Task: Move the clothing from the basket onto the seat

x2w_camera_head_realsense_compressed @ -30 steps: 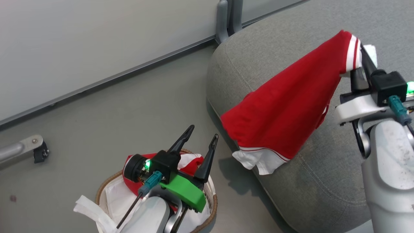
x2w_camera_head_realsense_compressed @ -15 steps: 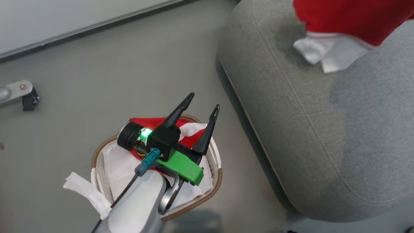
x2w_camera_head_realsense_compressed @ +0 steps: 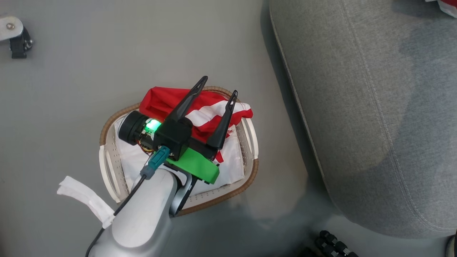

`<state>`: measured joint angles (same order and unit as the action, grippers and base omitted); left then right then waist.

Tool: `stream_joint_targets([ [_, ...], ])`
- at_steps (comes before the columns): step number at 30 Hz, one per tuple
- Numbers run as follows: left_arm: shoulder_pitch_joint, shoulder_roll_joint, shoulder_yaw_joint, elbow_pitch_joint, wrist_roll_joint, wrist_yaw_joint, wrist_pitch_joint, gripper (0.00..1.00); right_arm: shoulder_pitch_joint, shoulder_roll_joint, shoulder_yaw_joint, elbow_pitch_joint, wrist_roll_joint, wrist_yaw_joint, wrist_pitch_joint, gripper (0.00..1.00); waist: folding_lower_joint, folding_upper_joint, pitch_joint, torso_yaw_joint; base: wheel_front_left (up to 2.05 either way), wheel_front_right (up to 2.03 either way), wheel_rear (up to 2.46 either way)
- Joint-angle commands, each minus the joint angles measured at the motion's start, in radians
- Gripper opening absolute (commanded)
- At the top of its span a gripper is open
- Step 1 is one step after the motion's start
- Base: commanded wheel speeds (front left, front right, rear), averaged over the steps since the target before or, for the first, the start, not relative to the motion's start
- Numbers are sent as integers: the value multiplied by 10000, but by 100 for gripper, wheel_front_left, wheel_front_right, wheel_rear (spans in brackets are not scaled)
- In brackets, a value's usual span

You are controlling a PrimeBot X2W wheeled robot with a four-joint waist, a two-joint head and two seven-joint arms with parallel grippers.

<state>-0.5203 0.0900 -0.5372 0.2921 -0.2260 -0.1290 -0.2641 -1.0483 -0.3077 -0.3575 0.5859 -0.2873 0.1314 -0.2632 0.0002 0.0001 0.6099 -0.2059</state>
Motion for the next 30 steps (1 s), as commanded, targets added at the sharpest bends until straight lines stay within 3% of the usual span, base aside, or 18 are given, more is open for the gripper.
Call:
stream_joint_targets([
  [1,-171,41,68,-41,67,-24,-6,100,331,-61,-138,215,-57,-14,-23,0,-2,-1,489,329,0,0,0],
  [9,35,120,236,88,149,-25,-6,100,1413,336,-237,959,67,-14,-24,0,-2,-1,622,284,0,0,0],
  [10,36,122,254,107,153,-25,-6,100,1488,369,-236,899,72,-14,-24,5,-2,-1,616,271,0,0,0],
  [12,24,127,293,151,165,-25,-6,100,1703,476,-232,747,63,-14,-24,39,-2,-1,579,241,0,0,0],
  [13,17,124,305,170,170,-25,-6,100,1832,547,-216,652,55,-14,-24,96,-2,-1,538,230,0,0,0],
  [14,5,129,300,175,177,-25,-6,100,1922,590,-208,584,49,-14,-24,100,-2,-1,494,221,0,0,0],
  [30,571,-149,1291,158,-211,-25,-6,100,4210,622,186,-489,321,-14,-24,100,-2,-1,-1427,508,0,0,0],
])
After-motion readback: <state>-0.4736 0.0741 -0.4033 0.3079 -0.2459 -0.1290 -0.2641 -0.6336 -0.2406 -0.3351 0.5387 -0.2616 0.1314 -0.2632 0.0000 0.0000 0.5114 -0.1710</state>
